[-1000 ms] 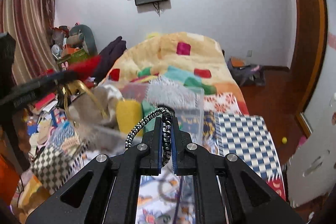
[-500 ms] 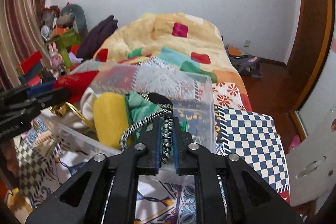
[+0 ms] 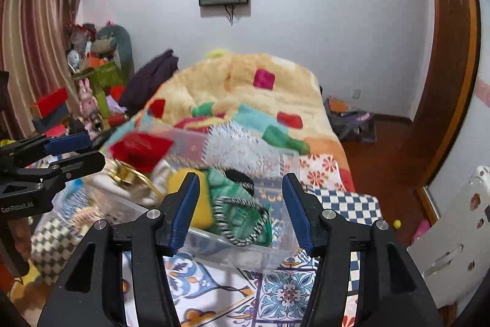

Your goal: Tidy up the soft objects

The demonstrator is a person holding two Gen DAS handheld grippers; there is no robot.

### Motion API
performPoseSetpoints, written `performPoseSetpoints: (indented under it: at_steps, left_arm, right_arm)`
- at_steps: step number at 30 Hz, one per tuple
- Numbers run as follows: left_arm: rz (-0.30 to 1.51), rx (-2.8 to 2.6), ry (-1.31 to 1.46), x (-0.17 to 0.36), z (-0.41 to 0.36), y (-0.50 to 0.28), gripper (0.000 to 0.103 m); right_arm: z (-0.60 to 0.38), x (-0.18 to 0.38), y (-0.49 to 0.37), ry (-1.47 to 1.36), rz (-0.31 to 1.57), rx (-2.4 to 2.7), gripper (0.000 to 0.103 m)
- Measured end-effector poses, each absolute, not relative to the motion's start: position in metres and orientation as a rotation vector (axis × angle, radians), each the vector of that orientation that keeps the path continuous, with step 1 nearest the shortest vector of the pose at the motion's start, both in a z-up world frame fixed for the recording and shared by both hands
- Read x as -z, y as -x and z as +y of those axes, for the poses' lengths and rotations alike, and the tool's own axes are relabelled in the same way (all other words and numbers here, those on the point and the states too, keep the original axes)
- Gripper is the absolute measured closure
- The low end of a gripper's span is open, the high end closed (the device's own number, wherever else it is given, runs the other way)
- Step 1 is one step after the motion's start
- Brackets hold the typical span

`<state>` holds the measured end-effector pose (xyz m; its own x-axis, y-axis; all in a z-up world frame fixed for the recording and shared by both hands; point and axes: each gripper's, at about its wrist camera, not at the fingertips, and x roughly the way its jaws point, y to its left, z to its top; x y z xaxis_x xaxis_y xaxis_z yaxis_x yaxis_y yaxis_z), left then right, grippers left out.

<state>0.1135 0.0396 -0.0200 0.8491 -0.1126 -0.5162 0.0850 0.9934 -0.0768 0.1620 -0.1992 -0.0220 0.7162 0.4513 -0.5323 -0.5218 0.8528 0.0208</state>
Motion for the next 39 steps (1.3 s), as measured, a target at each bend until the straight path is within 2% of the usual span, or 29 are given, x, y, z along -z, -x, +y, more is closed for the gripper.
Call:
performPoseSetpoints:
  at_steps: [4,8,9,11,14,18,23,39]
  left_arm:
    - [0.457,0.101,0.048,-0.004,0.036,-0.090,0.035]
    - [0.380,0.090,0.046,-0.022,0.032,-0.068,0.025]
    - [0.367,0.093,0.049,-0.025,0.031,-0.063,0.022]
    - [0.350,0.099,0.052,-0.029,0.029,-0.056,0.017]
    - [0.324,0.100,0.048,-0.033,0.024,-0.044,0.012]
    - [0.304,0.093,0.052,-0.034,0.021,-0.034,0.004]
    - [0.303,0.094,0.068,-0.031,0.020,-0.028,0.002]
    - [0.310,0.080,0.082,-0.023,0.023,-0.027,0.002]
  right_arm:
    - [-0.203,-0.001,-0.144,0.113,0.474,-0.561,0.047]
    - [-0.205,-0.017,-0.128,0.093,0.420,-0.586,0.045]
    - [-0.205,-0.019,-0.125,0.087,0.410,-0.590,0.043]
    - [-0.206,-0.024,-0.117,0.077,0.383,-0.595,0.029]
    - [-0.207,-0.028,-0.107,0.072,0.349,-0.597,0.020]
    - [-0.205,-0.028,-0.097,0.073,0.322,-0.596,0.015]
    - [-0.204,-0.023,-0.092,0.070,0.316,-0.591,0.008]
    - [-0.214,-0.017,-0.089,0.038,0.323,-0.577,0.007]
